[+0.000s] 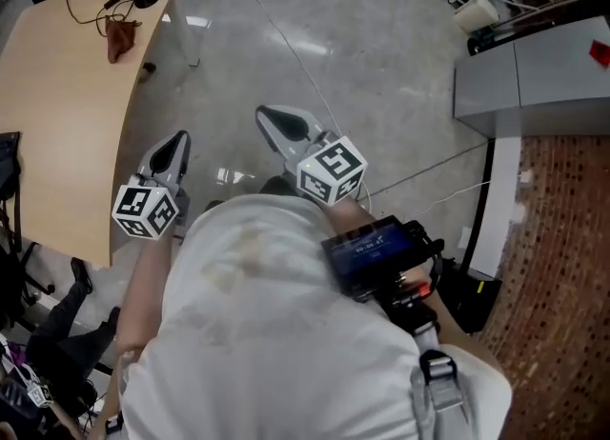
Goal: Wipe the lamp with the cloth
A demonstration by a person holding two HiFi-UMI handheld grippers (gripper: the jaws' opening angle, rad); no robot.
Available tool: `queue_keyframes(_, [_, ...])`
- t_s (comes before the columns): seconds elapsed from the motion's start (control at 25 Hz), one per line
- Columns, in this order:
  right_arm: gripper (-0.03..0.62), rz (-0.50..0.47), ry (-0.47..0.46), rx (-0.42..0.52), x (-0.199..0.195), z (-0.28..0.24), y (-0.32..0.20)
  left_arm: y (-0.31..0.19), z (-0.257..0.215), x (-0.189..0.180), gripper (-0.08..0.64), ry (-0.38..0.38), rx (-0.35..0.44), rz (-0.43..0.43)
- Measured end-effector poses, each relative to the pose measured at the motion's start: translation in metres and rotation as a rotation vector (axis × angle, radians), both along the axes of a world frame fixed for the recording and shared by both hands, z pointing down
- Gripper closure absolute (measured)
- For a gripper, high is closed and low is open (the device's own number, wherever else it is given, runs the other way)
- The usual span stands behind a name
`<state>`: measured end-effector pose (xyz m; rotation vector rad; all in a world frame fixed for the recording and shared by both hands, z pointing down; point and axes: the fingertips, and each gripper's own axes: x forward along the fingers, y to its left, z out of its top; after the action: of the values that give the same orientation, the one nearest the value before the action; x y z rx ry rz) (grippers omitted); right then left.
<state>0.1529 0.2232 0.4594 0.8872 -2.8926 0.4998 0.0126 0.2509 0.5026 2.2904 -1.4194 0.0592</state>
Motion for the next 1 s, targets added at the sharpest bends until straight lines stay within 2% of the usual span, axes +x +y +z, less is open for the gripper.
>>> queue_keyframes(0.36, [0.58, -0.01, 0.01, 0.018, -0.002, -0.009, -0.008, -0.001, 0.0, -0.004, 0.558, 0.015, -0.016, -0.007])
queue_keyframes(0.72, [0.579, -0.018, 0.031, 0.017, -0.003, -0.005, -0.008, -0.001, -0.008, -0.007, 0.558, -0.012, 0.027, -0.024])
queue_keyframes(1.0, [0.578, -0.081, 0.038, -0.005, -0.003, 0.009, -0.032, -0.019, 0.012, 0.001, 0.558, -0.015, -0.034, -0.047])
